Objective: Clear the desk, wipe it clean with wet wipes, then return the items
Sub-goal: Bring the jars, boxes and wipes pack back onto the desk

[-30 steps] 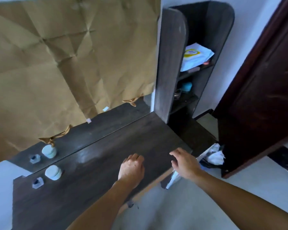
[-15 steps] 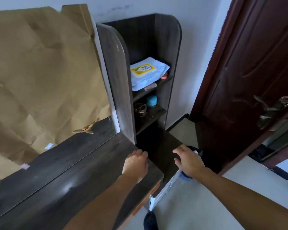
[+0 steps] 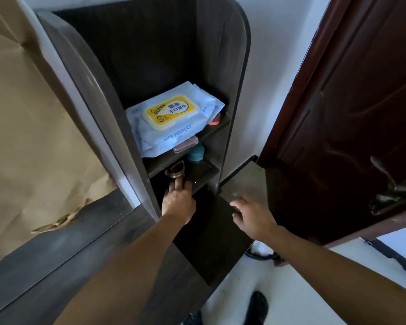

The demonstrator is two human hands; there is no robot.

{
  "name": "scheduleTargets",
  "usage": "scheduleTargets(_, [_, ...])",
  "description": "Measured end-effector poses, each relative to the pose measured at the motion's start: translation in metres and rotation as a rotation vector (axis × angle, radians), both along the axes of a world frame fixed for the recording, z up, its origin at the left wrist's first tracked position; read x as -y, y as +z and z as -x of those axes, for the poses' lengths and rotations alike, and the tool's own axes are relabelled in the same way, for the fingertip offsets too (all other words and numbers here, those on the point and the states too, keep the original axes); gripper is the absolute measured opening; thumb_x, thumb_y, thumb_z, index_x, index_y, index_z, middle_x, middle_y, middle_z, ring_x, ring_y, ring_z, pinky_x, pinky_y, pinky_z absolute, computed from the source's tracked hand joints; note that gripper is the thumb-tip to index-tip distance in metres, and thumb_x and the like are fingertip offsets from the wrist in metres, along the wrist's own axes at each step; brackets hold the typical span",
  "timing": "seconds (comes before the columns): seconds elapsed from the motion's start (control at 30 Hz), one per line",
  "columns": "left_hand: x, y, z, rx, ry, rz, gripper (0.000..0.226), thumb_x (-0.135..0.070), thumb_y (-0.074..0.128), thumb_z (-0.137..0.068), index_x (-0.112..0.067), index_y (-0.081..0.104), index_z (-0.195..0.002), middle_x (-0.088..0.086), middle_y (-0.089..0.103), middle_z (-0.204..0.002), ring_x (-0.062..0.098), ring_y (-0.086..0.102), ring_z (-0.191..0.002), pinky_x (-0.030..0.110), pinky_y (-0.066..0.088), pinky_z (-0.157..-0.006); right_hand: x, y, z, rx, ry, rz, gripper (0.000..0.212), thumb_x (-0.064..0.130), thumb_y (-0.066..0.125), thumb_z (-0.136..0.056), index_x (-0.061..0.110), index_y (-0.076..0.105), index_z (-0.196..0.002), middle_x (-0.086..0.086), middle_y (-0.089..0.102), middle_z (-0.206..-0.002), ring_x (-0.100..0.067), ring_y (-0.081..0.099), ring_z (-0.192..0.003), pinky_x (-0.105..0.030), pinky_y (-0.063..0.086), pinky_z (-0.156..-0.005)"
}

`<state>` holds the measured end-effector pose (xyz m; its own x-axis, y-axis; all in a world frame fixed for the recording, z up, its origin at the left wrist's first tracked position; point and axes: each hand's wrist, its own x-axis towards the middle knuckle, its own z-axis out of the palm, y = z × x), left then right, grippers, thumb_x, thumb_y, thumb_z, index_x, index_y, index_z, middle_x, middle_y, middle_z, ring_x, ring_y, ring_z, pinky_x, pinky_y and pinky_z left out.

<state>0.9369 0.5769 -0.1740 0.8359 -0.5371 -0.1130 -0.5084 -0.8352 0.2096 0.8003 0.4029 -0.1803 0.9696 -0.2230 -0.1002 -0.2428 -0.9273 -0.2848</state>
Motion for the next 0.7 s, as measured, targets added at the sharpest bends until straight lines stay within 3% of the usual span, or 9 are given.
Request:
scheduleTargets(0.13, [0.024,-0.015,-0.026,0.005,0.124,-0.002,0.062,-0.03,0.054,-0.088,-0.013,0.027,-0.142,0.015,0.025,-0.144,0.036,0.025,-0.132,0.046,0.032,-0.105,0.024,-0.014,-0.026,0.081,0.091,-0.024,0.032,0.023,0.06,-0.086,0.016,0.062,-0.117,-0.006,0.059,-0.116,-0.025,0.06,-0.098,-0.03,0.046,-0.079])
scheduleTargets(0.27, [0.05,-0.032,-0.049,0.093,0.273,-0.037,0.063,-0.035,0.056,-0.085,-0.015,0.032,-0.14,0.017,0.035,-0.138,0.039,0.034,-0.124,0.047,0.031,-0.101,0.049,-0.03,-0.057,0.108,0.187,-0.062,0.029,0.024,0.064,-0.081,0.017,0.065,-0.109,-0.003,0.061,-0.102,-0.024,0.063,-0.083,-0.034,0.051,-0.068])
scheduleTargets(0.5, [0.071,-0.051,-0.062,0.154,0.451,-0.023,0.062,-0.031,0.055,-0.085,-0.019,0.034,-0.142,0.018,0.036,-0.137,0.042,0.036,-0.115,0.048,0.035,-0.093,0.095,-0.042,-0.093,0.059,0.368,-0.082,0.031,0.027,0.058,-0.087,0.019,0.062,-0.117,0.003,0.057,-0.118,-0.02,0.059,-0.099,-0.031,0.049,-0.076])
scheduleTargets(0.7, [0.068,-0.047,-0.043,0.162,0.524,0.042,0.048,-0.03,0.064,-0.077,-0.022,0.05,-0.122,0.019,0.045,-0.115,0.038,0.042,-0.101,0.043,0.044,-0.077,0.11,-0.034,-0.117,-0.02,0.537,-0.057,0.035,0.032,0.051,-0.092,0.022,0.054,-0.125,0.007,0.05,-0.125,-0.019,0.06,-0.1,-0.032,0.049,-0.078])
